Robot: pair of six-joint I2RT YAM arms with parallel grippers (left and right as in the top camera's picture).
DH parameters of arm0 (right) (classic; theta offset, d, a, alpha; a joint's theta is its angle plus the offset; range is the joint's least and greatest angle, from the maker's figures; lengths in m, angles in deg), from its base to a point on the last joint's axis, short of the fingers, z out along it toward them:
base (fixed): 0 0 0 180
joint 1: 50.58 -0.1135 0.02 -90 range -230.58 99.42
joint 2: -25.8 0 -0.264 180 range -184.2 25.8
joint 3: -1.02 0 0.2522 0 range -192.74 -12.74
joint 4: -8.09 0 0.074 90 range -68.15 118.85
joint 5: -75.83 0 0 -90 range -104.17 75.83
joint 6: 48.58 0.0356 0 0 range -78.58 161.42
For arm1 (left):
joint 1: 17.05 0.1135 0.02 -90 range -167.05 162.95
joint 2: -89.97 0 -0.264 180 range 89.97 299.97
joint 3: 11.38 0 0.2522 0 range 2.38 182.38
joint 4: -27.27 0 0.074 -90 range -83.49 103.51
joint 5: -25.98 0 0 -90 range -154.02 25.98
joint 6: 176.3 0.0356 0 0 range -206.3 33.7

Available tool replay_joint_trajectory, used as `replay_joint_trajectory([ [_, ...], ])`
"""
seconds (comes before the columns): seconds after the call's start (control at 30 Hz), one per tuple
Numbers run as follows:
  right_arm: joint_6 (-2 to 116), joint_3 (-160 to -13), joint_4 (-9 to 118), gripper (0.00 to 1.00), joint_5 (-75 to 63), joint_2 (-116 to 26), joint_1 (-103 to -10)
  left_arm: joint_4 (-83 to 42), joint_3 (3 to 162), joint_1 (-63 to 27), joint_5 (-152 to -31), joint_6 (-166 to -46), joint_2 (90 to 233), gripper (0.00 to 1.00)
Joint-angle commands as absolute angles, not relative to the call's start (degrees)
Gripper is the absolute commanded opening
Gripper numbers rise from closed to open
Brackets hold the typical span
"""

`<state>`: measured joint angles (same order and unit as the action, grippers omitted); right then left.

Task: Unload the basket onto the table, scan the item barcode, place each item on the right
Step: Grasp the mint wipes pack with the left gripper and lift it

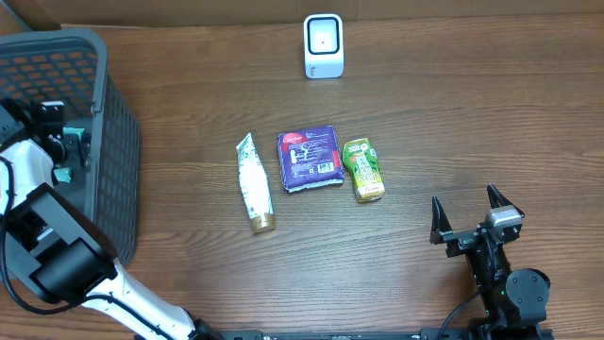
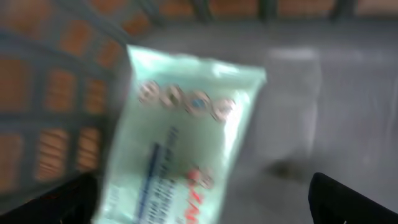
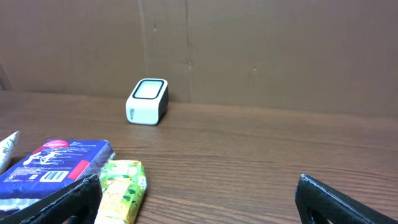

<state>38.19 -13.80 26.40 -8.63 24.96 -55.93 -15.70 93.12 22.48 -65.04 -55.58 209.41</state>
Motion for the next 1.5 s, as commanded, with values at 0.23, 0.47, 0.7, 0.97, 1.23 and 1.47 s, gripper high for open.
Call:
replay_joint_trajectory([
  [0.23,38.0,-13.2,26.2,1.00,-9.0,25.6,-56.2,-16.0,95.9,23.2,-65.1,-49.5,212.9,1.00],
  [0.47,38.0,-13.2,26.2,1.00,-9.0,25.6,-56.2,-14.9,95.9,23.2,-65.1,-48.9,215.5,1.00],
  [0.7,38.0,-13.2,26.2,1.00,-9.0,25.6,-56.2,-13.1,95.9,23.2,-67.2,-49.4,215.8,1.00],
  [0.97,38.0,-13.2,26.2,1.00,-9.0,25.6,-56.2,-13.5,95.8,23.2,-68.1,-55.3,218.0,0.97],
  [1.23,38.0,-13.2,26.2,1.00,-9.0,25.6,-56.2,-15.5,95.8,23.1,-68.5,-58.5,221.1,0.97],
  [1.47,38.0,-13.2,26.2,1.00,-9.0,25.6,-56.2,-19.1,95.8,22.5,-68.6,-58.7,221.2,0.70],
])
